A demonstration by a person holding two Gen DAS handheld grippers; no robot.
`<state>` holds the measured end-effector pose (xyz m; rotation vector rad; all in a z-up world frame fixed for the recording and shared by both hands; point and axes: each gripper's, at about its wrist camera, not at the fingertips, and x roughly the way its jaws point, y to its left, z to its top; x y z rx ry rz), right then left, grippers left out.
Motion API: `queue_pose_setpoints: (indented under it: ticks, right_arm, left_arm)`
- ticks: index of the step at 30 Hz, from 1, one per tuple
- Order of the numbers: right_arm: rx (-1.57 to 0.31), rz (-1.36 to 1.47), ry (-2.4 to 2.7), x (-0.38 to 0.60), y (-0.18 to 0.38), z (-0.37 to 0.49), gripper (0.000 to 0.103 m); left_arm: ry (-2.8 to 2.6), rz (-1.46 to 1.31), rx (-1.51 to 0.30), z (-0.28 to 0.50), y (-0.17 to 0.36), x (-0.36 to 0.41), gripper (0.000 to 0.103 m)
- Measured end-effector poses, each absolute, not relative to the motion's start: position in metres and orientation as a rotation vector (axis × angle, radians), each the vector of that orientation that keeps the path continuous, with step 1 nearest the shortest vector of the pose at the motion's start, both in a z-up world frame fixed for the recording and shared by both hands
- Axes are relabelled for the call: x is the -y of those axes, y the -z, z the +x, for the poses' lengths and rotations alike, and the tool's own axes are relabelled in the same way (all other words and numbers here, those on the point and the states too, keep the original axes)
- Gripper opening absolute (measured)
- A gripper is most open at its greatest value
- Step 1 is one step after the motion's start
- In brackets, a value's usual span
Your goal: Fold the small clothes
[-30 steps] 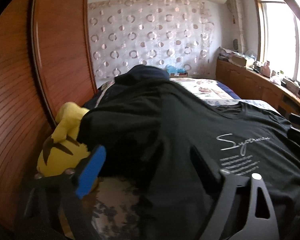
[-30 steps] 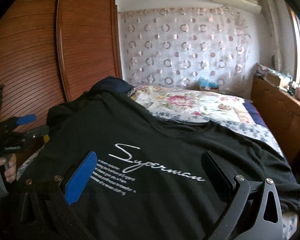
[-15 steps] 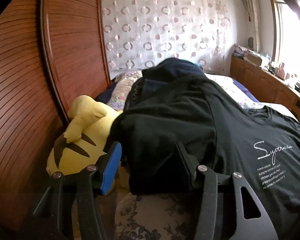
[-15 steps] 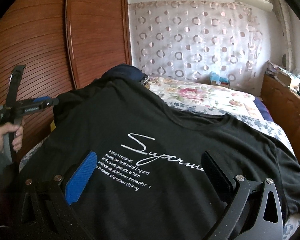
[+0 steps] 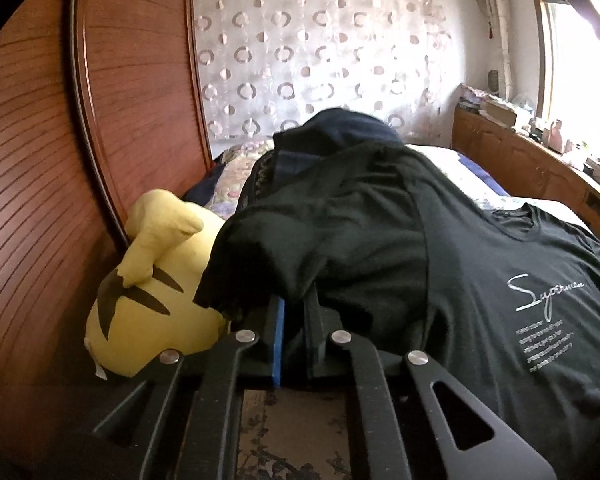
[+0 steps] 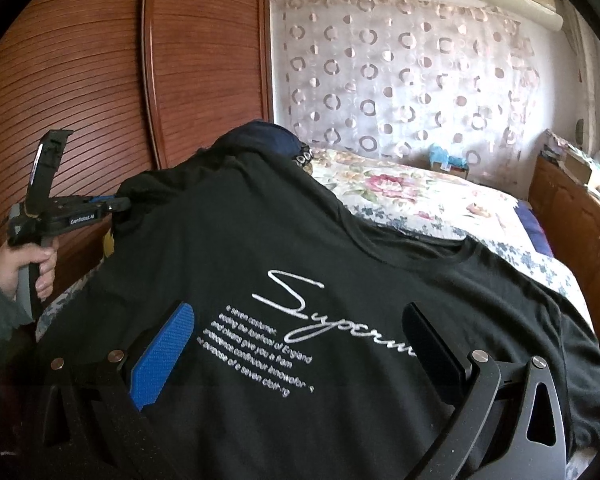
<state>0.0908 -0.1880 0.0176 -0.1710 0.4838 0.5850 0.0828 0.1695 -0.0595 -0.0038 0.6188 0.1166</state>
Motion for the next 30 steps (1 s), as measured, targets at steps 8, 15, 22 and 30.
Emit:
queue_pose_setpoints:
  ticks: [8,15,22,30]
  right_arm:
    - [-0.442,-0.147,-0.588,0.192,-0.025,0.089,0.103]
    - [-0.421,-0.127,-0.578,0.195,-0.023,0.089,0.103]
    - [-0.419,-0.116,-0.544,0.198,-0.013,0.091,0.103]
    - [-0.429,-0.081,-0.48,0.216,-0.008,0.096,0.103]
  left_arm:
    - [-0.102,-0.002,-0.491,0.064,0.02,-0.152,0.008]
    - [-0.032,0.017,-0.461,0.065,0.002,-0.129,0.008]
    - [0.086,0.044,-0.465,0.081,-0.011,-0.094,0.008]
    - [0.238,0.082,-0.506,0.09,-0.014,-0.041,0.008]
